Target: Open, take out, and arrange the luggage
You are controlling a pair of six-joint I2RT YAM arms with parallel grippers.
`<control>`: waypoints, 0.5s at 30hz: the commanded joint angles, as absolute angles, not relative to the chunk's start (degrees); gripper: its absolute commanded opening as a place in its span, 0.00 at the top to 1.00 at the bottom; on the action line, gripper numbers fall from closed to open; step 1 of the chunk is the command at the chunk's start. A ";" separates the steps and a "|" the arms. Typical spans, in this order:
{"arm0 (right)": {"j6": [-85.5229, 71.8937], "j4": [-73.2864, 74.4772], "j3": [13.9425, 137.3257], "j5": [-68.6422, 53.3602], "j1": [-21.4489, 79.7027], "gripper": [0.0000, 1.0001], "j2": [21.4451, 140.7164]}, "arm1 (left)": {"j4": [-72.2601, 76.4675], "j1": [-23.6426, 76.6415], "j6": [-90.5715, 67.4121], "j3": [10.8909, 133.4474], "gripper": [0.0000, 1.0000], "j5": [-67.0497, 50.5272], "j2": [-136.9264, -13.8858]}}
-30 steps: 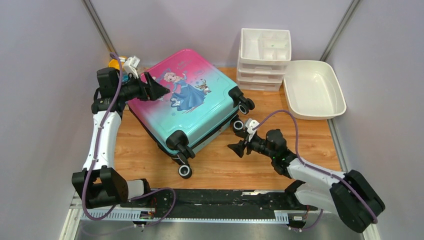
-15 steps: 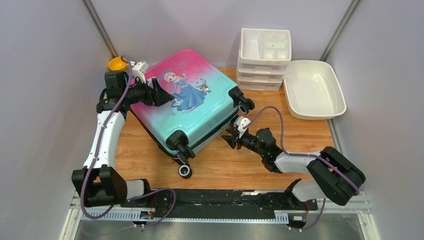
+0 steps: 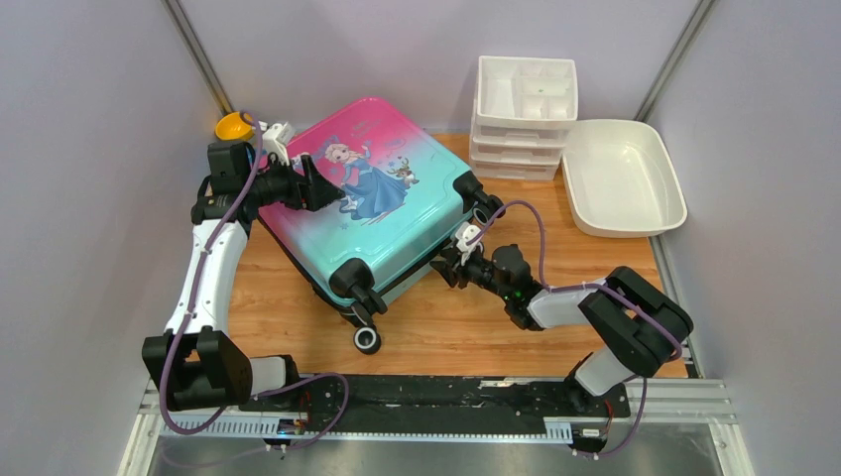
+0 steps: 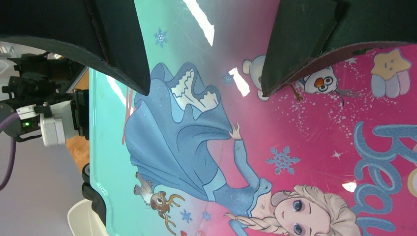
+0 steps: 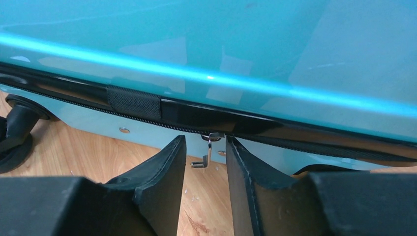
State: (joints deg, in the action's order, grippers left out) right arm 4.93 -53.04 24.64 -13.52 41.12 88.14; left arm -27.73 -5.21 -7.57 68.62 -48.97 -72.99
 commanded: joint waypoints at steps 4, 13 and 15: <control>4.92 -59.24 24.79 -11.16 41.31 0.63 90.79 | -27.60 -4.83 -6.50 68.64 0.09 -48.78 -73.92; 5.18 -60.91 24.35 -9.93 41.31 0.97 90.79 | -27.16 -4.83 -6.33 67.77 0.10 -48.60 -74.09; 6.15 -60.47 23.91 -9.84 41.05 1.00 89.92 | -27.51 -4.83 -5.89 67.59 0.10 -48.25 -74.00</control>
State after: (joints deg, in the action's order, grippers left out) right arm 4.80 -55.90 24.49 -11.60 41.12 90.74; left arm -27.20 -5.21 -7.53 68.62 -48.99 -73.52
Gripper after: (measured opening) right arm 0.026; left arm 0.902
